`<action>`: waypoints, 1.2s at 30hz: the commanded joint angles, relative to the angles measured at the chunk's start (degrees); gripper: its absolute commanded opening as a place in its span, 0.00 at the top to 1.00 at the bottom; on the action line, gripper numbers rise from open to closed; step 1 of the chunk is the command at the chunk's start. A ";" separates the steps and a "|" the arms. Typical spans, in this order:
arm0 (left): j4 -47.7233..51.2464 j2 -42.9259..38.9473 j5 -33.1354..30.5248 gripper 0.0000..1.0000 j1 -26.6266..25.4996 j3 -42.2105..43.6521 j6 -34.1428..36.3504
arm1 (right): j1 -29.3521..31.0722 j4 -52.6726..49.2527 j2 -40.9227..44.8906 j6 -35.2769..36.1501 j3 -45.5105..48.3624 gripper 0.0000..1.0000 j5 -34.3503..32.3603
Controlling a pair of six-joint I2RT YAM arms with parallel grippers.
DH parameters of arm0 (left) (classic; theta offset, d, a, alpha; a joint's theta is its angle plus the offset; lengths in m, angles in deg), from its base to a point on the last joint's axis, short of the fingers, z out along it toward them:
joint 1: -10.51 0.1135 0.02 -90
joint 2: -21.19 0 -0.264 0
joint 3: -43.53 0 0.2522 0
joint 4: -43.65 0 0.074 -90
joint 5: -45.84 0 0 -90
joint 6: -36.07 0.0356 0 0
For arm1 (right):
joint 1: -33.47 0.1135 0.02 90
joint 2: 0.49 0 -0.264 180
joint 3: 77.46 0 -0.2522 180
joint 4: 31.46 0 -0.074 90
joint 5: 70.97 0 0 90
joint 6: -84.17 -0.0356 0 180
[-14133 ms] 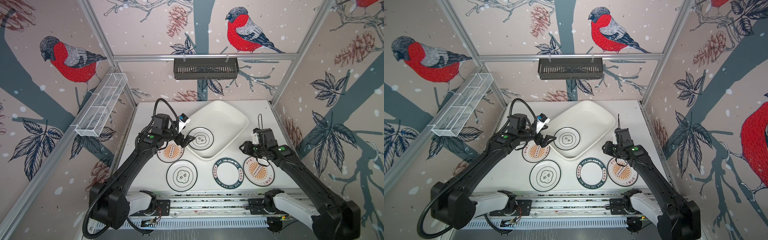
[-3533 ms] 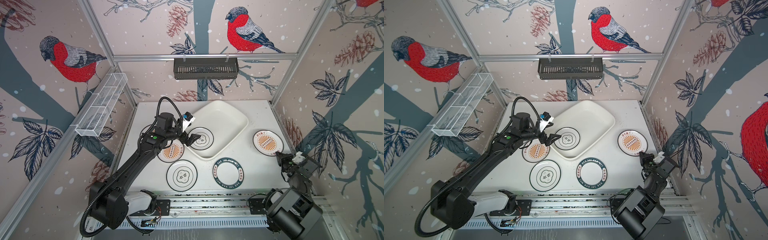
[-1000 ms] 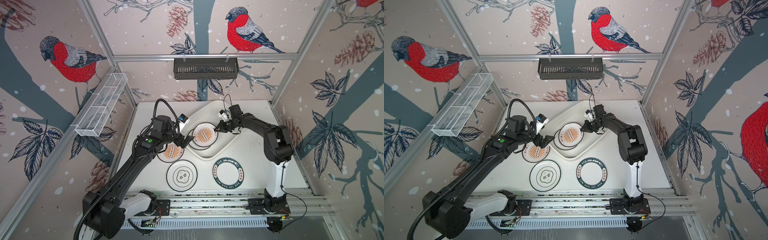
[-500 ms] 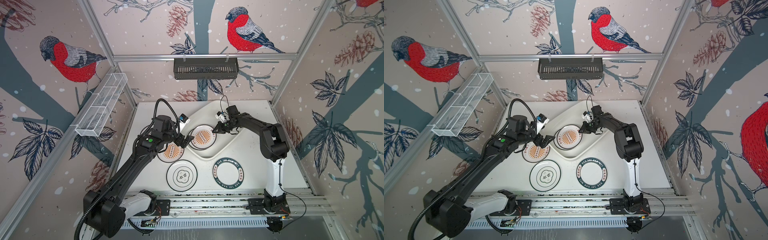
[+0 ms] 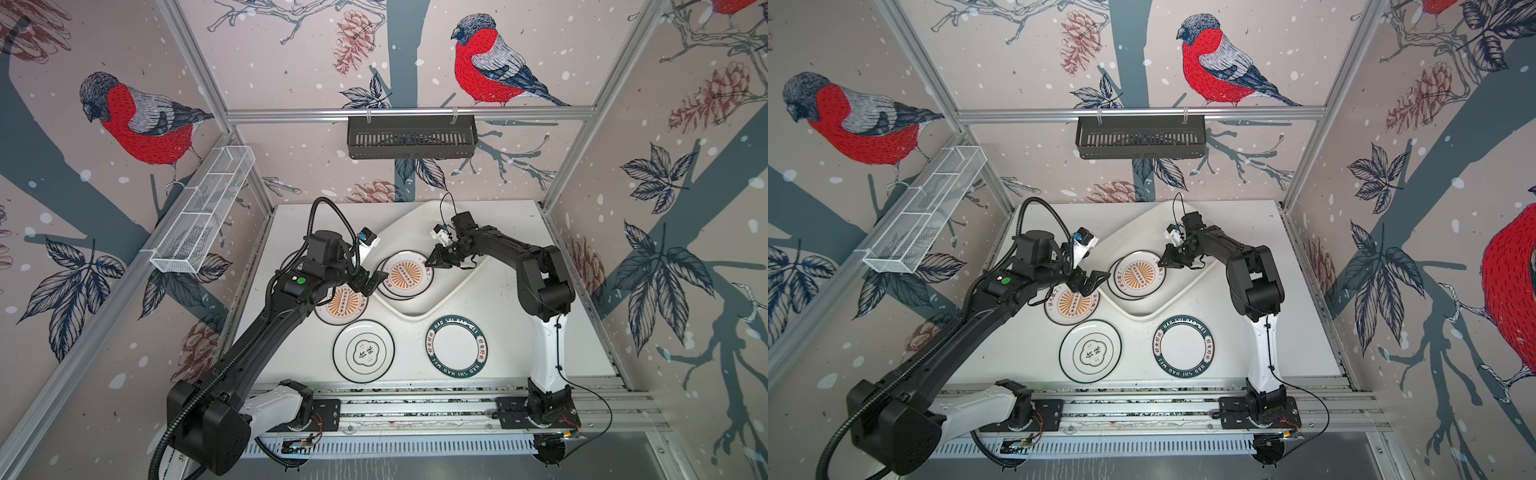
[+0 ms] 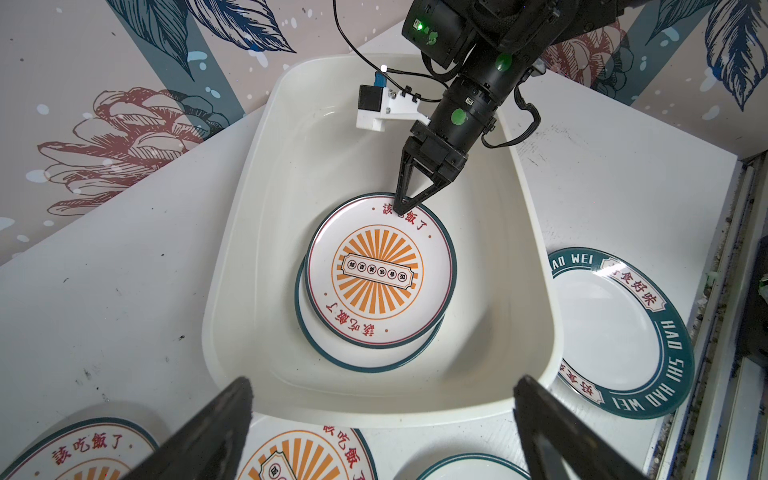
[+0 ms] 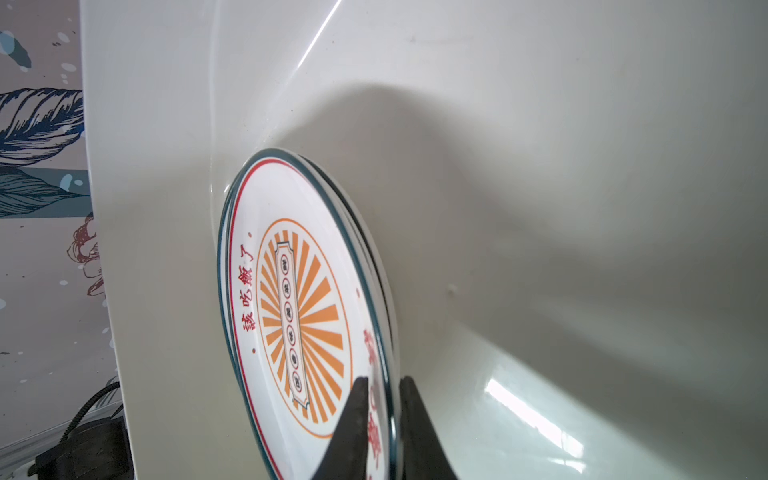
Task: Place the plates into the plastic bin on the countertop
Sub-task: 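Lower the sunburst plate onto the plates in the bin with the right gripper, then open the right gripper and move it toward the green-rim plate nearest the robot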
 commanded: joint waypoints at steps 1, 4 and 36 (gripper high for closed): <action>-0.90 -0.05 0.08 0.03 0.05 -0.03 0.01 | 0.18 -0.24 -0.34 0.05 -0.25 0.82 -0.50; -0.91 -0.02 0.19 0.03 0.05 -0.08 -0.13 | 0.12 -0.55 -0.43 0.20 -0.29 0.82 -0.64; -1.73 -0.81 0.37 0.03 0.03 0.71 -0.43 | 3.22 -5.25 -1.62 -0.38 -5.30 0.73 -7.49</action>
